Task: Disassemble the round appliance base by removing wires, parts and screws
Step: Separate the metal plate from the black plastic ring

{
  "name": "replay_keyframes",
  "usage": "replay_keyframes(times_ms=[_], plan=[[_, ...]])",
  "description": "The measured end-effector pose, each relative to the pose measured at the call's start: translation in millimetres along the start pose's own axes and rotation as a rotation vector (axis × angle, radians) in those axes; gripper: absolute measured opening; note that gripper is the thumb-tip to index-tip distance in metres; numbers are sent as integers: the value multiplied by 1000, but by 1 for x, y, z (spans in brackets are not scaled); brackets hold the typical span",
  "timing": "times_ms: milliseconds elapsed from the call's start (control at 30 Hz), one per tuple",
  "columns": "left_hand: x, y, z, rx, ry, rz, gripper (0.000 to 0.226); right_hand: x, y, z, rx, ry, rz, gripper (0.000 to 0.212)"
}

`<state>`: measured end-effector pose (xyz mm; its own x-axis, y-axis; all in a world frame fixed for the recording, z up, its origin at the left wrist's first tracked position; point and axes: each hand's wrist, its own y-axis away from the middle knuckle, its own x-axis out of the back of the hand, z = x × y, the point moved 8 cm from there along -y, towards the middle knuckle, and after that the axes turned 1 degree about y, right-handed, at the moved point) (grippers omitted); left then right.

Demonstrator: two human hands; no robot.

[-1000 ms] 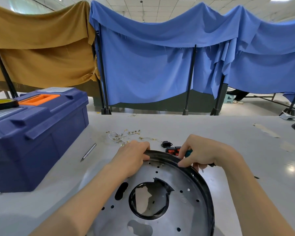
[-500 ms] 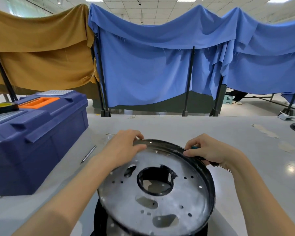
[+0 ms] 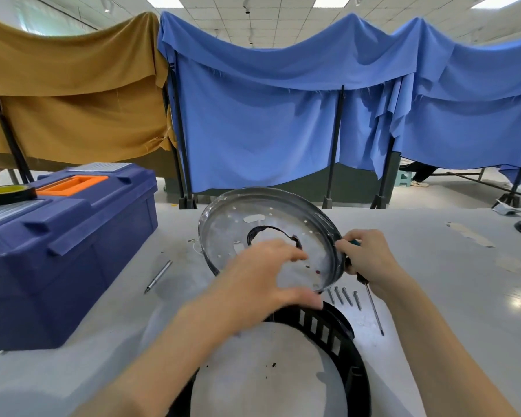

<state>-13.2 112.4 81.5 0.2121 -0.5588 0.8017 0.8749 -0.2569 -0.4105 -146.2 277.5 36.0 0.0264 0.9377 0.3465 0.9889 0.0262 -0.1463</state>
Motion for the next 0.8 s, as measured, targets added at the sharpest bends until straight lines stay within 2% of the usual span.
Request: replay_keyframes(times_ms=[67, 167, 233, 333, 467, 500, 600, 700, 800], plan=[[-17, 1, 1, -43, -305, -33, 61, -5, 1, 3, -48, -86, 30, 13], [-23, 6, 5, -93, -670, -24, 26, -16, 5, 8, -140, -197, 26, 15], [-20, 12, 2, -102, -765, -12, 37, -24, 7, 7, -164, -253, -9, 14], [-4, 15, -8, -85, -712, 119, 44, -33, 9, -3, -88, -273, -65, 25], [22, 21, -56, 135, -555, 236, 17, -38, 16, -23, 84, -128, -185, 42], [28, 24, -73, 222, -552, 230, 10, -41, 19, -27, 125, -45, -236, 44], [39, 39, -114, 371, -541, 226, 14, -56, 32, -33, 204, 190, -451, 47], [43, 58, -140, 456, -519, 237, 17, -71, 41, -32, 271, 414, -593, 47], [40, 72, -152, 476, -504, 235, 14, -80, 47, -30, 267, 483, -659, 47]])
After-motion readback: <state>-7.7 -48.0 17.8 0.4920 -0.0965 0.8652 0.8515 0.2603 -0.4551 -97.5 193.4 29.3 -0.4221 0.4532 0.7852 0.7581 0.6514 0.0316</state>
